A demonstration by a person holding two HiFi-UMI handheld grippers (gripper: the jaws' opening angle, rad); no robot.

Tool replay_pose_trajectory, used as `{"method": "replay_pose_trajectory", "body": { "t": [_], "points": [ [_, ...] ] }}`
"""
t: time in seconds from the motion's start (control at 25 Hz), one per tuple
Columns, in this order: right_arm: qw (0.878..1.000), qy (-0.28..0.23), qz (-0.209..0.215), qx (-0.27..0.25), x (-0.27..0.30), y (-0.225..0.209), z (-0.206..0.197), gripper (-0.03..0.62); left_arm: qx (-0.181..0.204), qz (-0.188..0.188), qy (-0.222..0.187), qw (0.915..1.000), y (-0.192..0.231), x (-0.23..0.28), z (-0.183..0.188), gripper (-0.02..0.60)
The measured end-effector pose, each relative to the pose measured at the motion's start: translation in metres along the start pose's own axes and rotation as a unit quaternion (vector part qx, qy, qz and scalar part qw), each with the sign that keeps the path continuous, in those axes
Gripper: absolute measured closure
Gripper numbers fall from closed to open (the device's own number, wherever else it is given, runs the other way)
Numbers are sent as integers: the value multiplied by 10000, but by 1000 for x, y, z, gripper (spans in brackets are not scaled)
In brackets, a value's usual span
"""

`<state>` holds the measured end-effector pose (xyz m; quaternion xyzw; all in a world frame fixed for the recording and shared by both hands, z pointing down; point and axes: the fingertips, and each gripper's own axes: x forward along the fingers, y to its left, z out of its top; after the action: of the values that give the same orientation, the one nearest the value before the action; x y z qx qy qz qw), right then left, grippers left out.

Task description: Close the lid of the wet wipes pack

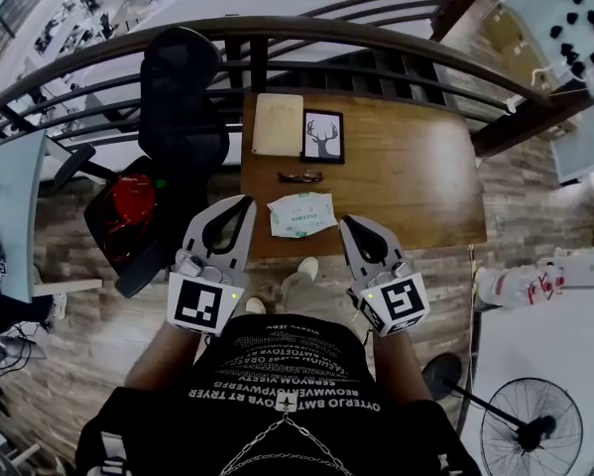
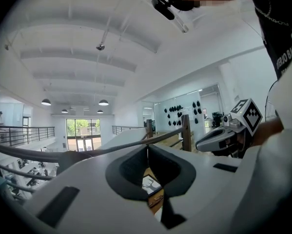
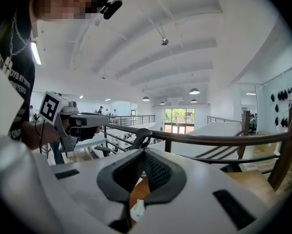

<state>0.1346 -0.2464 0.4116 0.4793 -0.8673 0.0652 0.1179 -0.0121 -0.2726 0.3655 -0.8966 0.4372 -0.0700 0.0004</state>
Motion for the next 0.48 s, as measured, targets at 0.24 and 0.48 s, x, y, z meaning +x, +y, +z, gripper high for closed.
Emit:
{"method": "replay_pose_trajectory", "body": {
  "t": [0.24, 0.48],
  "points": [
    [9994, 92, 336, -58, 33, -32, 0, 580, -47, 102, 171, 9998, 5, 49, -8, 552],
    [9982, 24, 597, -5, 54, -63, 8, 580, -38, 188, 223, 9996, 5, 87, -10, 552]
  ]
}}
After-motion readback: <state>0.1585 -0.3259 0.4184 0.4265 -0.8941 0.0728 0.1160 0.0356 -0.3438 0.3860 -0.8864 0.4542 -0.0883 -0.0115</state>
